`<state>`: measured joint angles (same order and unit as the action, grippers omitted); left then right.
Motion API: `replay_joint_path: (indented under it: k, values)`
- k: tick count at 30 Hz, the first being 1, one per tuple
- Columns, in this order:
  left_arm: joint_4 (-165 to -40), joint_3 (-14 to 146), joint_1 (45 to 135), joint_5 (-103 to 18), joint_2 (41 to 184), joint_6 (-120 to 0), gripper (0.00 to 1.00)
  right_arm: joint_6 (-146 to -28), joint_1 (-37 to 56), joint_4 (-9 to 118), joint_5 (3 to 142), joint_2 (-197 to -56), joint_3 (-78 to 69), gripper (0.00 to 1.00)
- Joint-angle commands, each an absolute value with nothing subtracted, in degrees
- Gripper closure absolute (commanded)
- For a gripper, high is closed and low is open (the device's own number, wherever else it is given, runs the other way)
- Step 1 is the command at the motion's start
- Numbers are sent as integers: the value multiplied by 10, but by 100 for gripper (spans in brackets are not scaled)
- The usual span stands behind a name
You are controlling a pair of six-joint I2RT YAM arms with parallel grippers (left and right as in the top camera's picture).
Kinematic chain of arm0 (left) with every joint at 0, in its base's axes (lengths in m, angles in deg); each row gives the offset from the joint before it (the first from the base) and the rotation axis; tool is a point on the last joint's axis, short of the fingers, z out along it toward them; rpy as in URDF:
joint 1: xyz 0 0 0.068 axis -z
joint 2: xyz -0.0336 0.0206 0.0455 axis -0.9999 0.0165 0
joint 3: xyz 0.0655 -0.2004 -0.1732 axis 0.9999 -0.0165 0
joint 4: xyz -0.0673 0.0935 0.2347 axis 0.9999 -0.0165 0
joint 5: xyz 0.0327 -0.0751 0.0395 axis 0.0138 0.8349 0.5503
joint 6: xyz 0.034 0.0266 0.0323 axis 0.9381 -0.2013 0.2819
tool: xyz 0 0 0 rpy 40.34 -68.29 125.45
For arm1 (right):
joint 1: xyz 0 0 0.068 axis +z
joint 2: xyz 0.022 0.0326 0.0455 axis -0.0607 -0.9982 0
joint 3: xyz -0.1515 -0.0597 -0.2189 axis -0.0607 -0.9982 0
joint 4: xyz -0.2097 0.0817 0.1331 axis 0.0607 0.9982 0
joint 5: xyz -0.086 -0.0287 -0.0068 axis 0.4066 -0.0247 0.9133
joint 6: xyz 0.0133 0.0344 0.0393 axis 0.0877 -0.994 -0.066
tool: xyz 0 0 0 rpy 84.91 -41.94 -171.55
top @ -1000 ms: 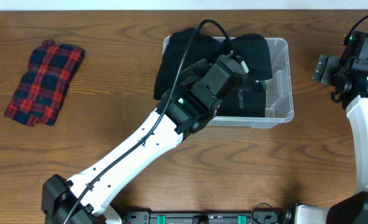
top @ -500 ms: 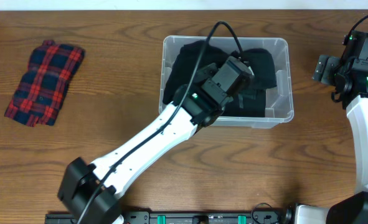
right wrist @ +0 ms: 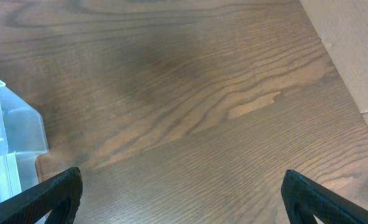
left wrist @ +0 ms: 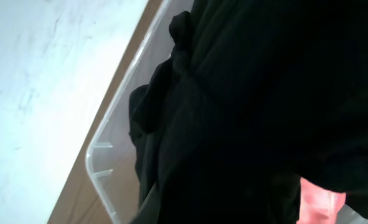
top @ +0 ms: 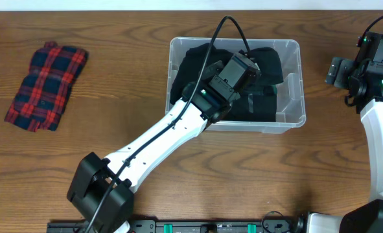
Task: Pack container
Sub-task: 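Lower the black garment into the bin, release and press it flat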
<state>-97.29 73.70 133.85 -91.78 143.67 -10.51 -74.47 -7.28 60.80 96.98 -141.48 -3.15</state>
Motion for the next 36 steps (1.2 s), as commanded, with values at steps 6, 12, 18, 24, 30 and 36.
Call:
replay_joint_path:
  k: [6, 12, 18, 24, 30, 36]
  values:
    - [-976, 756, 1332, -892, 1446, -124, 87, -744, -77, 609, 972, -1412, -30, 1]
    - [-1005, 756, 1345, -885, 1444, -124, 83, -744, -77, 609, 972, -1412, -30, 1]
    - [-1023, 756, 1380, -885, 1435, -124, 25, -744, -77, 609, 972, -1412, -30, 1]
    - [-1023, 758, 1423, -885, 1393, -124, 13, -744, -77, 609, 972, -1412, -30, 1]
    - [-1013, 758, 1428, -885, 1347, -124, 54, -744, -77, 609, 972, -1412, -30, 1]
    - [-1013, 757, 1396, -885, 1354, -158, 94, -744, -77, 609, 972, -1412, -30, 1]
